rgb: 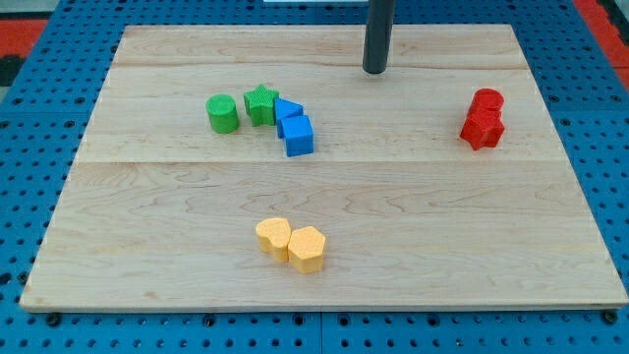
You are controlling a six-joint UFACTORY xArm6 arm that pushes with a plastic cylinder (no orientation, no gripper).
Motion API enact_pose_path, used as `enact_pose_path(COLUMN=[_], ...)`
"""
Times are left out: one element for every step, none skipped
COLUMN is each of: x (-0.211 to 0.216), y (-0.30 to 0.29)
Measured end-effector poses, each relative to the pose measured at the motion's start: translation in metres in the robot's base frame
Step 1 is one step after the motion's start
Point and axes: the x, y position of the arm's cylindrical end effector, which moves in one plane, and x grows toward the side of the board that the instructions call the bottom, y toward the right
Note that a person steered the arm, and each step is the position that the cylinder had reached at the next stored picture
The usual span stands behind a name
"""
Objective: Move the green blocks at the top left corner of the board
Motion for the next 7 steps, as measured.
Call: enact_pose_path(x=[0.000, 0.005, 0.011, 0.019, 0.026, 0.055, 0.077], y=[0.000, 0.000, -0.014, -0.040, -0.046, -0.088, -0.152])
